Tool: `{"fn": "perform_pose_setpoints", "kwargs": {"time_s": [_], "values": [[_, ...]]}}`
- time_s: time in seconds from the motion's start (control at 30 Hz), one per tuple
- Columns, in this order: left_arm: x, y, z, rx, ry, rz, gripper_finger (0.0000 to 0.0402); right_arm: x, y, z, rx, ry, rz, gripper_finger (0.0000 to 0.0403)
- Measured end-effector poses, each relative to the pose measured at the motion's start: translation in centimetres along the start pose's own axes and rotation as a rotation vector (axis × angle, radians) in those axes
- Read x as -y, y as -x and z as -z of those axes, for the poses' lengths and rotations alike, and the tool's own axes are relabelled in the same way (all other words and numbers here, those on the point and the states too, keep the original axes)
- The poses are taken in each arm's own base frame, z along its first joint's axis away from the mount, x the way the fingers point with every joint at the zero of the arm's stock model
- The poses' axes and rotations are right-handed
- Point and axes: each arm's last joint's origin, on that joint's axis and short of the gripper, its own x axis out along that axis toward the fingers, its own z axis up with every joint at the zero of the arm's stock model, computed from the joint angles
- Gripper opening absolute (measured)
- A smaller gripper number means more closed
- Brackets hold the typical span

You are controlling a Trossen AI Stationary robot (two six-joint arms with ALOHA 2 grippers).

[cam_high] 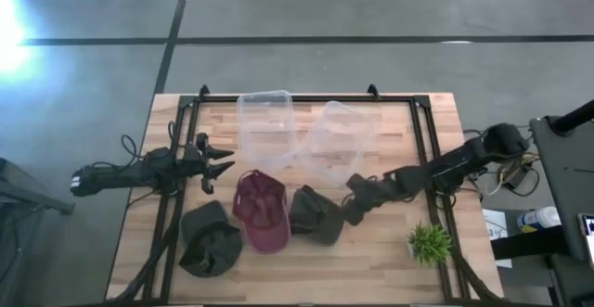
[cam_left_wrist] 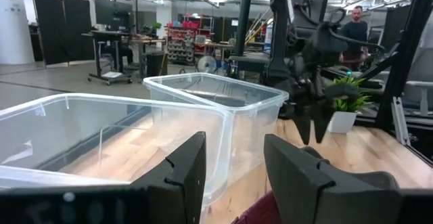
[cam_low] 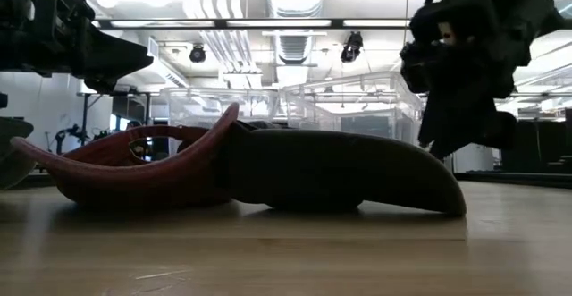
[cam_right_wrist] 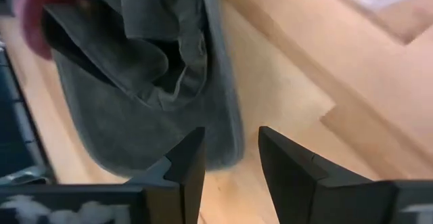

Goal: Pick & Place hat
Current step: Adjust the right transparent bin

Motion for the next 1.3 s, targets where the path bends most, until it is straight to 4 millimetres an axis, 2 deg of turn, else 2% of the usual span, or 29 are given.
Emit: {"fn": "perform_pose_setpoints", "kwargs": {"time_s": [0.13, 0.23, 0.4, 0.63, 0.73, 0.97, 1.1, 1.3], "values": [[0.0, 0.0, 0.0, 0.001, 0.038, 0.0, 0.0144, -0.1, -0.1, 1.0, 0.024, -0.041, 0.085, 0.0163], [0.0, 0.0, 0.0, 0.001, 0.061, 0.001, 0.0144, -0.9, 0.8, 1.3, 0.094, -0.114, 0.052, 0.0183], [0.0, 0.0, 0.0, 0.003, 0.09, 0.002, 0.0144, -4.7, 3.3, 1.5, 0.155, -0.063, 0.014, 0.019], [0.0, 0.0, 0.0, 0.004, 0.09, 0.002, 0.0144, -9.9, 7.1, 0.3, 0.244, 0.2, 0.198, 0.0174], [0.0, 0.0, 0.0, 0.004, 0.091, 0.002, 0.0144, -10.9, 6.5, -1.5, 0.273, 0.25, 0.236, 0.0173], [0.0, 0.0, 0.0, 0.004, 0.091, 0.003, 0.0144, -11.9, 2.8, -6.1, 0.242, 0.291, 0.32, 0.0171], [0.0, 0.0, 0.0, 0.004, 0.091, 0.003, 0.0144, -11.6, 1.2, -6.7, 0.2, 0.294, 0.41, 0.0171], [0.0, 0.0, 0.0, 0.004, 0.092, 0.003, 0.0144, -9.4, 1.8, -6.5, 0.236, 0.178, 0.648, 0.0171]]}}
